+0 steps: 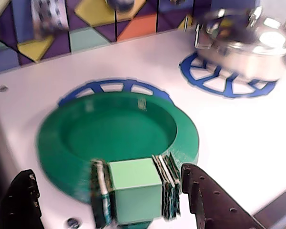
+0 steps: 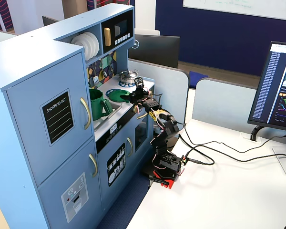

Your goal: Take off the lid from the green recipient and place it on the counter

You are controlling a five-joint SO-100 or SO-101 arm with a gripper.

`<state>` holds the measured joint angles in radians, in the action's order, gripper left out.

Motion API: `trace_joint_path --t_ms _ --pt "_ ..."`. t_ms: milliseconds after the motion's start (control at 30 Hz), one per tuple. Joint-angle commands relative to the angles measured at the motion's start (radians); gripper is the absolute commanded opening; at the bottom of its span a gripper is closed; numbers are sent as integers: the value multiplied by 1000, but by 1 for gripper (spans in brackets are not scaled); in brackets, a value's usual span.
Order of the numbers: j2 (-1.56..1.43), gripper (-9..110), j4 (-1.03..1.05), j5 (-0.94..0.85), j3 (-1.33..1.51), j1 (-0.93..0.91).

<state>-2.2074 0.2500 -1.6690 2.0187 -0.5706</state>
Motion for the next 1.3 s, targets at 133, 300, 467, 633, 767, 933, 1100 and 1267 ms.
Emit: trace_joint_path --t_ms 133,300,467,633,767,933,1100,1267 --pt "-532 31 716 0 48 121" --pt "-738 30 986 -41 268 258" --pt "-851 27 957 -17 540 405" --pt "-904 22 850 37 792 485" --pt "-956 17 871 58 936 502" --pt "-969 10 999 89 974 528" --pt "-969 5 1121 66 977 541" --pt "-971 6 1258 15 977 546"
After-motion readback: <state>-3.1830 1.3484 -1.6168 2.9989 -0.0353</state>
